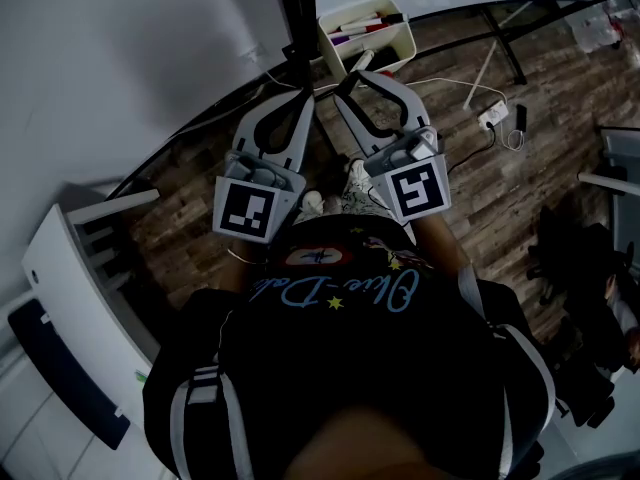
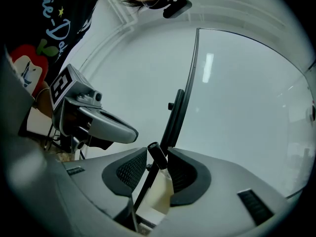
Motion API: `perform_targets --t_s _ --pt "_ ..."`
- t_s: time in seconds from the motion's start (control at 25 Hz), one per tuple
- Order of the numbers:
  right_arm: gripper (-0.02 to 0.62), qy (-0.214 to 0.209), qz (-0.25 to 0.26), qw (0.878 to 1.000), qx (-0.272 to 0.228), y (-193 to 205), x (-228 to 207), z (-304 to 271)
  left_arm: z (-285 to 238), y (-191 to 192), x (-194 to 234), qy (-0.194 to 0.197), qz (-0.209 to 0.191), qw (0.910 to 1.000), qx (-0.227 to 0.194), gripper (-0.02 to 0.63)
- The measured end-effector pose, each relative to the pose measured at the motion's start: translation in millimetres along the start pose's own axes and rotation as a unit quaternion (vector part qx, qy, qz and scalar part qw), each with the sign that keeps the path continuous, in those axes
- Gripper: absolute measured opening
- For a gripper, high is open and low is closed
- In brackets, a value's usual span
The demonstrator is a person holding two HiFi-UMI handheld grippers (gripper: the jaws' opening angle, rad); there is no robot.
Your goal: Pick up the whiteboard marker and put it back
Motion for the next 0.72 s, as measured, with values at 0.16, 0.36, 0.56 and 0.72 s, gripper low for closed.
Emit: perform_targets --t_s 0.16,0.36,0.56,0.72 --pt "0.14 -0.004 0.011 1.0 -0.008 -1.2 0.1 -4.4 -0.3 -0.7 0.2 -0.001 -0.002 1.0 0.0 -0.003" --pt "0.124 -0.002 0.024 1.0 -0.02 -3.3 -1.7 -8.3 0.2 -1.8 1.4 -0.004 -0.003 1.0 -0.002 -0.003" --pt "0.112 0.005 0.036 0.999 -0.022 -6.3 -7.2 -10.0 0.5 -2.4 2.7 -0.008 -0.004 1.0 -0.004 -0.003" --pt "0.091 0.013 0.05 0.998 -0.034 -11.1 -13.5 -9.8 -1.3 -2.9 1.8 -0.008 -0.004 0.9999 -0.006 -0.003"
Point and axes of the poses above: the fingertips, and each gripper's own axes: z backward along the fingers, x to its left, y out of its underside, the point moved 9 cm from there along z, backward along the fingers, and after that the axes turned 14 degrees about y, right-handed, at the moved point
